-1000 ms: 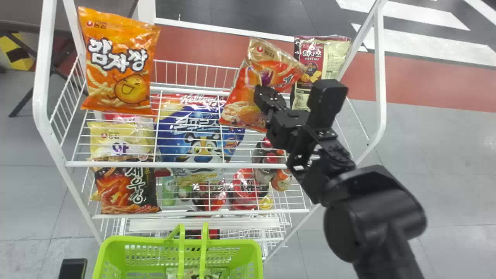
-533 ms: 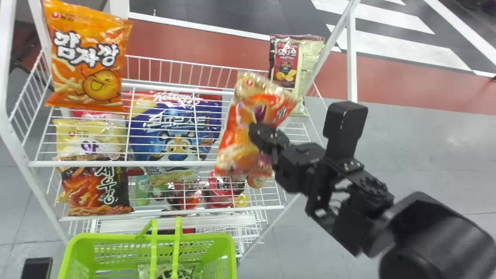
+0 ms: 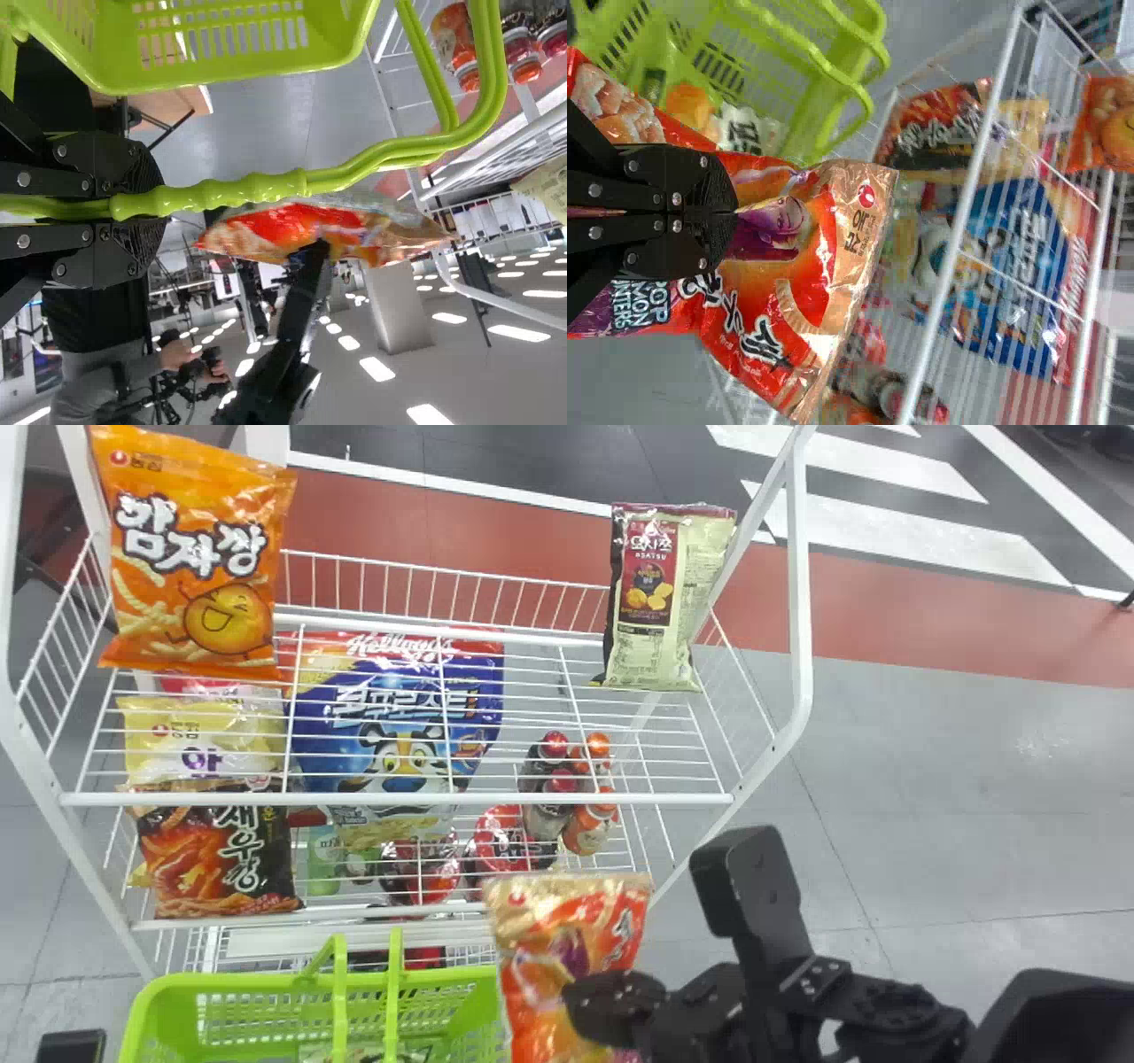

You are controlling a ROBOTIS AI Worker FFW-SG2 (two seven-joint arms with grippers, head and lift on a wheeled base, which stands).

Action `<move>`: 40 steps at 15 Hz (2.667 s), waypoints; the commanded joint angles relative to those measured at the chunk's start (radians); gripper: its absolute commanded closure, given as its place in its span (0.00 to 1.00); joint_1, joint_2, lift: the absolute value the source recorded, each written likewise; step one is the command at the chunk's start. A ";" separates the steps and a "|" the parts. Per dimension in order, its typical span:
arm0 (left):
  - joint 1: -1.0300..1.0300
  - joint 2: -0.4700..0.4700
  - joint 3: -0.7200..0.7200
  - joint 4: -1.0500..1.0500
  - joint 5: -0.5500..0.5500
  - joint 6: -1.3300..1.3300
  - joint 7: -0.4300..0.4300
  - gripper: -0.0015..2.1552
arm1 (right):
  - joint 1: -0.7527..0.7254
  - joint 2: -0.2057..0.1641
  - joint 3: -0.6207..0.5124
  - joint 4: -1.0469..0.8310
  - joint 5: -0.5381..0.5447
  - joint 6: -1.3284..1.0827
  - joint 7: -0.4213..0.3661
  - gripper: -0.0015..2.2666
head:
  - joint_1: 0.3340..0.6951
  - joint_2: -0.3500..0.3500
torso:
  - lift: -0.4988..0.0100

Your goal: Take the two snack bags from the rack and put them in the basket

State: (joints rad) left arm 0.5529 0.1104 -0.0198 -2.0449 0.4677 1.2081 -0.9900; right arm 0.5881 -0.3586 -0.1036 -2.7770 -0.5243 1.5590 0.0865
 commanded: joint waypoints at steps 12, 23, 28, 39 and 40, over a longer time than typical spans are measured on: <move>0.022 -0.006 -0.051 -0.043 -0.018 0.000 0.013 0.99 | -0.083 0.044 0.340 0.573 0.070 -0.624 0.084 0.99 | 1.00 0.07 | 0.96; 0.019 -0.008 -0.060 -0.049 -0.024 0.000 0.024 0.99 | -0.050 0.052 0.160 0.373 0.139 -0.225 0.167 0.01 | 1.00 0.00 | 0.96; 0.019 -0.008 -0.057 -0.049 -0.024 0.000 0.022 0.99 | 0.027 0.105 0.113 0.401 0.221 -0.946 0.179 0.03 | 1.00 0.00 | 0.96; 0.022 -0.008 -0.046 -0.014 -0.023 -0.043 0.004 0.99 | 0.243 0.156 0.200 0.548 0.346 -1.771 -0.008 0.06 | 1.00 0.00 | 0.96; 0.022 -0.008 -0.043 -0.009 -0.021 -0.043 0.004 0.99 | 0.266 0.156 0.189 0.537 0.343 -1.768 -0.011 0.06 | 1.00 0.00 | 0.96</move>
State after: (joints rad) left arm 0.5753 0.1027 -0.0664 -2.0591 0.4447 1.1653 -0.9864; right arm 0.8227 -0.2048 0.1014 -2.2281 -0.1756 -0.2101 0.0774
